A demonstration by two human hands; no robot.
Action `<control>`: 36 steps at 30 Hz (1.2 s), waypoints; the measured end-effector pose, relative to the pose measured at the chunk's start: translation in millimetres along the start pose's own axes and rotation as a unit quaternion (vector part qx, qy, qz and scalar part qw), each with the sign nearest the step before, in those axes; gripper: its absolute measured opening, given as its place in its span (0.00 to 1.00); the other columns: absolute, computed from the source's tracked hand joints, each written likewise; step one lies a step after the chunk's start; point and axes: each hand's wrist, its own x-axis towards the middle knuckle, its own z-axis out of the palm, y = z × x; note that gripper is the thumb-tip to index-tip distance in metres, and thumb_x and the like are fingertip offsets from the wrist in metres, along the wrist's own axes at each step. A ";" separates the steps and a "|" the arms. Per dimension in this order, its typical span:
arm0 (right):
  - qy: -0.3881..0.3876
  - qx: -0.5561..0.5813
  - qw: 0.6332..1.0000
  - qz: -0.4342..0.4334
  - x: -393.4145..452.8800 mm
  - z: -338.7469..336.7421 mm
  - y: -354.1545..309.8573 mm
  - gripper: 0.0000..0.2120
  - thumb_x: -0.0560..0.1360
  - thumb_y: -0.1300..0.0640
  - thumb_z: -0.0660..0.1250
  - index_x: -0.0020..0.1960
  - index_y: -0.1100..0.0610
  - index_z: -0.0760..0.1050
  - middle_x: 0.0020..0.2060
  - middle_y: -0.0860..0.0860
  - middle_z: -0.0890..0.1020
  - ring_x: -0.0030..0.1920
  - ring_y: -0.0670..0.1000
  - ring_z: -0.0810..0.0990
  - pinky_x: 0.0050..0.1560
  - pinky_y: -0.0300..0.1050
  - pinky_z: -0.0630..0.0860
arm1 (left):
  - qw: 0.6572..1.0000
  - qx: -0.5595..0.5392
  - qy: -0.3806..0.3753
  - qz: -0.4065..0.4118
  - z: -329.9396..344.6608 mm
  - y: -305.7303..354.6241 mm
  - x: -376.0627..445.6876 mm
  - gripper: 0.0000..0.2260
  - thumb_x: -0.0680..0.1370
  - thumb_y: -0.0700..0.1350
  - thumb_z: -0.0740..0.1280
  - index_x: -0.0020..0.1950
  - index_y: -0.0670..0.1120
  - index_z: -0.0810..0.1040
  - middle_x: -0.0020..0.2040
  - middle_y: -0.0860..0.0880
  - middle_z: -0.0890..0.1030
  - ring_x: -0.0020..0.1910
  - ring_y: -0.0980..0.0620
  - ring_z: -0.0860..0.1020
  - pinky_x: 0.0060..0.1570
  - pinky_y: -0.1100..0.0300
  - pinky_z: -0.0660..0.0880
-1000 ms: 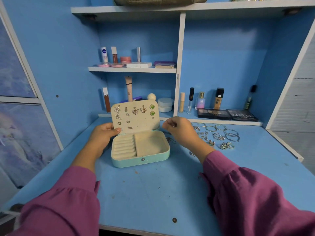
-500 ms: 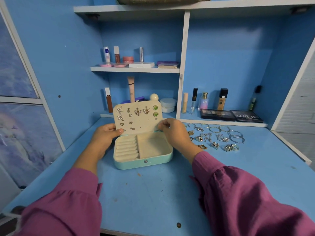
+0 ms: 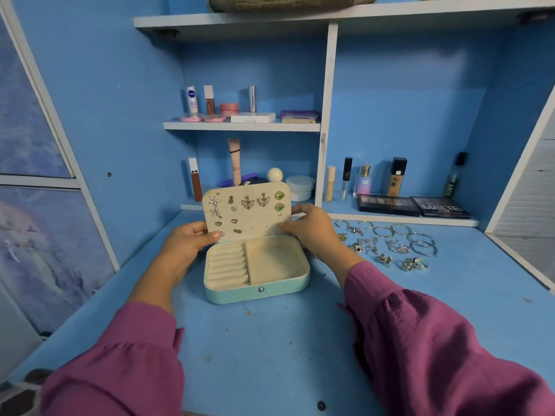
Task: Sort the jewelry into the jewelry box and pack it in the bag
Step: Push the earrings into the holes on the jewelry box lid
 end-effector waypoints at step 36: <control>-0.205 0.320 0.905 0.191 10.0 -29.9 8.1 0.06 0.77 0.67 0.63 0.44 0.66 0.77 0.31 0.55 0.81 0.26 0.44 0.77 0.23 0.32 0.70 | 0.989 0.122 0.032 0.078 -2.1 31.7 -15.5 0.19 0.73 0.27 0.63 0.42 0.50 0.85 0.39 0.55 0.85 0.45 0.57 0.80 0.39 0.71 0.74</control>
